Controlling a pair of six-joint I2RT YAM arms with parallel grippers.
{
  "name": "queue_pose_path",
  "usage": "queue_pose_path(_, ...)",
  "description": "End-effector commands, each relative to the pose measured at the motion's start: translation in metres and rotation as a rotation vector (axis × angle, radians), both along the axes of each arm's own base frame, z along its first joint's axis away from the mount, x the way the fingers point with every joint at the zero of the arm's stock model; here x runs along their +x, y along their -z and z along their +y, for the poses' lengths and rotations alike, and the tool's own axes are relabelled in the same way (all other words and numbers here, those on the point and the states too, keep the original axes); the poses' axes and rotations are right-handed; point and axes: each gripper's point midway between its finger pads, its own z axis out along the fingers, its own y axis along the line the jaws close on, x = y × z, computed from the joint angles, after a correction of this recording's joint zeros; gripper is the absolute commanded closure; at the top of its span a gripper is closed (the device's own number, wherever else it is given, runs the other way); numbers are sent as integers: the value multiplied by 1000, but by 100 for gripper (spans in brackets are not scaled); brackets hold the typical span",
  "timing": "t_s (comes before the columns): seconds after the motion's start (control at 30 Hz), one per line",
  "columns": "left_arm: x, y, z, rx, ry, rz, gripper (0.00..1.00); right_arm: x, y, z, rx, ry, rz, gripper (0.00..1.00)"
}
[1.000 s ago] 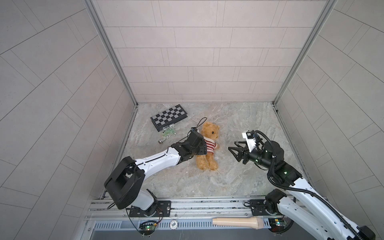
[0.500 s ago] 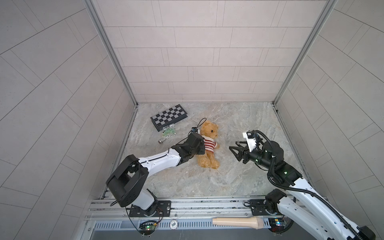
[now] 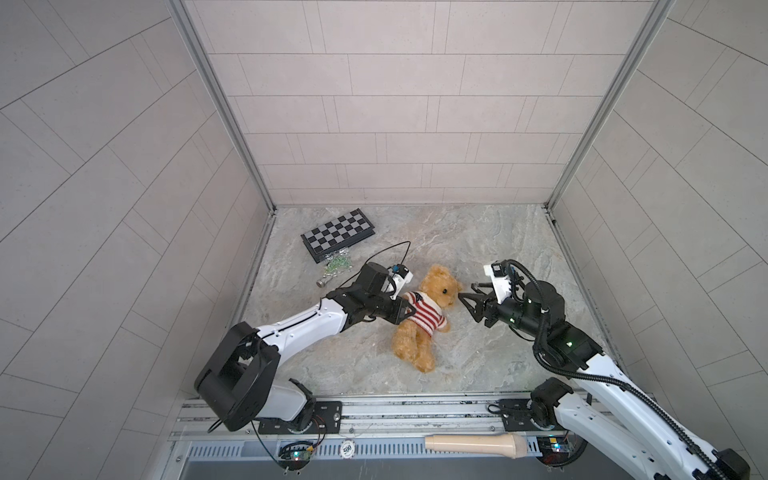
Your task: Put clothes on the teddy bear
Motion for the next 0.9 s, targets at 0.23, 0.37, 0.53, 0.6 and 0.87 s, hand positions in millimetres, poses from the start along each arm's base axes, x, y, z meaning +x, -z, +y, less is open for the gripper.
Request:
queue_pose_path(0.23,11,17,-5,106,45,18,96,8,52,-8,-117,43,128,38)
queue_pose_path(0.37,24,27,6,219,16,-9,84,16,66,-12,-138,78,157,37)
queue_pose_path(0.53,36,37,16,316,-11,-37,78,30,79,-22,-154,151,197,37)
queue_pose_path(0.6,39,39,19,341,-19,-51,78,34,82,-25,-149,164,208,38)
queue_pose_path(0.87,46,47,26,403,-28,-93,81,60,94,-35,-86,221,264,38)
